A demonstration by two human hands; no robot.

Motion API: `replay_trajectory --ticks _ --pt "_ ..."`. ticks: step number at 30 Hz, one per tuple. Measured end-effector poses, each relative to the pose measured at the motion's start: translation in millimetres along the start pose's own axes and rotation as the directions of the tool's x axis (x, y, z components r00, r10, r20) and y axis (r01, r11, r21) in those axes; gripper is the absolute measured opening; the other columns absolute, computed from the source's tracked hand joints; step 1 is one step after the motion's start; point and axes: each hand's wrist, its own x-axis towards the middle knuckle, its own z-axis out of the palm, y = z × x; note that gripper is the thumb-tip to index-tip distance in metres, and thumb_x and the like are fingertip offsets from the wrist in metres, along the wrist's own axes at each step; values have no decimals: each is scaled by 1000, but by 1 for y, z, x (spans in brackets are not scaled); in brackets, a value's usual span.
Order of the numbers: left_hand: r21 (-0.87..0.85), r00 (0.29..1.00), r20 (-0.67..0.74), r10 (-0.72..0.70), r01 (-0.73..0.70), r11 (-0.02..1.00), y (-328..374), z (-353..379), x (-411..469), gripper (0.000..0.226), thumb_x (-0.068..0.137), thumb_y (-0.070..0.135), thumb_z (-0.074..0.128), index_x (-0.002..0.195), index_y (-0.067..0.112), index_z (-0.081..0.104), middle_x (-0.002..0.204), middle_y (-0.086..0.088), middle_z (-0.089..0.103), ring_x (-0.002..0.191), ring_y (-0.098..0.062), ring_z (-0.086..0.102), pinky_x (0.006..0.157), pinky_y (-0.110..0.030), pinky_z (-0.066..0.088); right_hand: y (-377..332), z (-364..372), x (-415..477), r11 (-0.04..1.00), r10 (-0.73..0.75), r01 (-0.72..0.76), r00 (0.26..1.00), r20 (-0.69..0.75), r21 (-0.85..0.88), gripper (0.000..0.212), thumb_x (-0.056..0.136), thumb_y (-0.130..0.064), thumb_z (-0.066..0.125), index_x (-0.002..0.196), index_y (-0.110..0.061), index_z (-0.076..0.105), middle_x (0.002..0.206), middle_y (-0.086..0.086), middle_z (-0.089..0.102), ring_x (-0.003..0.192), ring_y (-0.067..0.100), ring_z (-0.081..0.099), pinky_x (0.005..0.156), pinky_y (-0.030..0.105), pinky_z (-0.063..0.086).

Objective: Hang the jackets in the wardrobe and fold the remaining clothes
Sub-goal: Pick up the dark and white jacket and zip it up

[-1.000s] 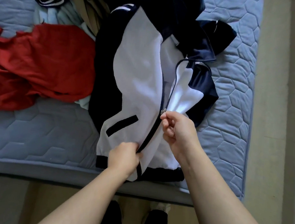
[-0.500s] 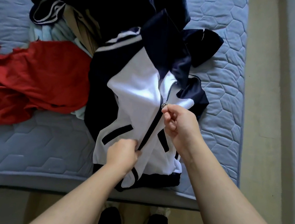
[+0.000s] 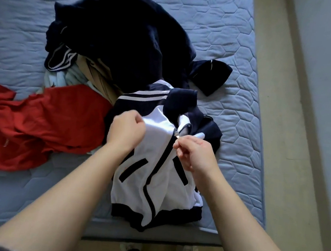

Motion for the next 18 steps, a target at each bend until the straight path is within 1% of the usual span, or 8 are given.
replay_trajectory --ticks 1,3,7,9,11,13,16,18 --pt "-68 999 -47 27 -30 997 20 -10 10 18 80 14 49 82 17 67 90 -5 68 88 -27 63 79 -36 53 1 -1 -2 1000 -5 4 1000 -5 -23 33 88 -3 48 59 -13 61 47 -2 47 34 3 29 35 14 21" --pt "-46 998 50 34 -32 998 55 -16 26 16 79 21 50 84 12 63 84 -6 67 81 -26 65 73 -34 55 3 -4 -5 1000 -9 9 1000 -16 -26 34 88 -2 48 59 -12 61 46 -2 47 34 3 29 36 14 21" --pt "357 965 248 -82 -12 934 86 14 39 36 72 55 56 78 21 47 77 1 54 69 -19 56 60 -27 45 10 -13 -5 998 -66 65 998 -12 -25 35 89 1 47 59 -9 60 43 -3 45 34 1 32 36 10 23" --pt "446 957 247 -155 29 894 83 35 44 62 59 66 64 101 23 46 95 0 53 84 -21 57 61 -27 42 17 -14 -5 992 -106 108 994 22 -70 34 88 2 49 58 -9 61 42 -5 46 37 1 36 40 8 27" --pt "428 965 174 -196 105 898 75 55 47 91 61 56 73 134 20 32 125 -8 49 109 -28 55 69 -31 42 27 -13 -6 985 -129 136 989 74 -108 37 88 1 51 56 -13 61 44 -6 49 41 3 42 46 10 33" --pt "394 991 61 -116 83 915 67 63 52 66 79 33 67 135 16 37 130 -10 52 116 -28 54 73 -33 41 36 -12 -8 978 -126 146 983 134 -152 38 88 -4 53 54 -19 62 47 -5 51 48 6 46 53 14 37" --pt "-6 978 118 -173 175 985 59 58 63 32 88 16 55 120 11 60 120 -13 62 104 -29 60 76 -30 46 46 -20 -9 968 -105 134 985 140 -213 33 87 -13 53 57 -21 63 49 -3 53 52 7 48 56 18 37" --pt "-510 933 283 -223 343 789 61 39 57 38 87 1 47 124 2 57 120 -20 62 103 -34 62 81 -35 52 51 -26 -10 967 -63 86 993 103 -240 34 88 -11 52 57 -20 63 48 -3 54 51 7 47 55 20 35"
